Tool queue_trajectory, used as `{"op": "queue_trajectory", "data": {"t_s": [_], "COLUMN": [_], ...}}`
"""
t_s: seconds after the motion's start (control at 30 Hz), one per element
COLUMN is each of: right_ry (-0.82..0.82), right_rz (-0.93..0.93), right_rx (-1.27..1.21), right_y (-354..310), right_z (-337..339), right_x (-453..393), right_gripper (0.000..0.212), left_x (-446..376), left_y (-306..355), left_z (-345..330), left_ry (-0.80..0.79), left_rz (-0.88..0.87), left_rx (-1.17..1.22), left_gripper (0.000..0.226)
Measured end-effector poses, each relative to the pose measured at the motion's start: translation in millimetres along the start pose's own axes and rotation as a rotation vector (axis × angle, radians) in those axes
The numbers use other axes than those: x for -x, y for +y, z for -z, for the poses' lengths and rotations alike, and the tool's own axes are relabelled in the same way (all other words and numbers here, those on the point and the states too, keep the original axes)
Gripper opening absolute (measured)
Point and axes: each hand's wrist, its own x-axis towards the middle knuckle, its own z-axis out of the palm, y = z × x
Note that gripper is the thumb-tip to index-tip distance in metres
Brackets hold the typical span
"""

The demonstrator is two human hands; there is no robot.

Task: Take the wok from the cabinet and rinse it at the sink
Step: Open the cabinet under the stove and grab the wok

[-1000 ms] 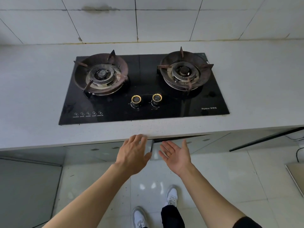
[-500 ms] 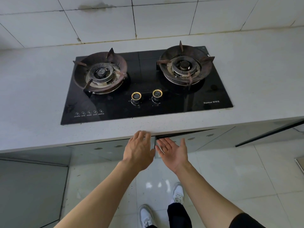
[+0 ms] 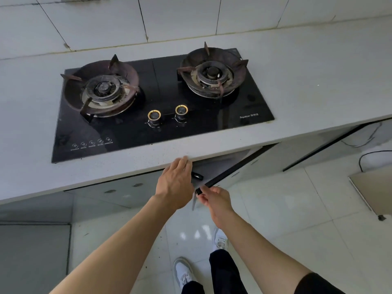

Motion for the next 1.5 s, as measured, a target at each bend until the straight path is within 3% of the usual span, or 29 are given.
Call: {"op": "queue_trajectory", "data": {"t_s": [0.2, 0.33, 0.43, 0.5, 0.53, 0.9, 1.13, 1.5], "right_ry": [0.271, 0.322, 0.309, 0.313, 0.303, 0.193, 0.162, 0.261], "right_rz": [0.107, 0.19, 0.342, 0.429, 0.447, 0.444, 0.451, 0.478], "right_rx": [0.315, 0.408, 0.508, 0.768, 0.915, 1.493, 1.533, 1.671], "right_y": [20, 24, 21, 15, 12, 2, 0, -30], "right_z": [24, 42, 54, 61, 63, 107, 150, 212], "right_x": [20, 29, 37, 39, 39, 47, 53, 51], "right_gripper": [0.028, 0.023, 0.069, 0.101, 0.106, 0.105, 0.107, 0.067], "left_x": [-15, -13, -14, -17, -19, -42, -59, -81], "left_y": [13, 19, 21, 24, 26, 59, 81, 113], "left_z": [-6, -12, -13, -13, -14, -15, -16, -15], "left_ry": [-0.016, -0.01, -0.005, 0.007, 0.011, -0.006, -0.013, -0.012], "left_rz": [-0.111, -0.101, -0.085, -0.075, -0.084, -0.201, -0.228, -0.264], "left_rx": [-0.066, -0.106, -0.138, -0.125, -0.123, -0.186, -0.18, -0.155], "left_gripper": [0.068, 0.069, 0.069, 0.068, 0.068, 0.07, 0.062, 0.06]}}
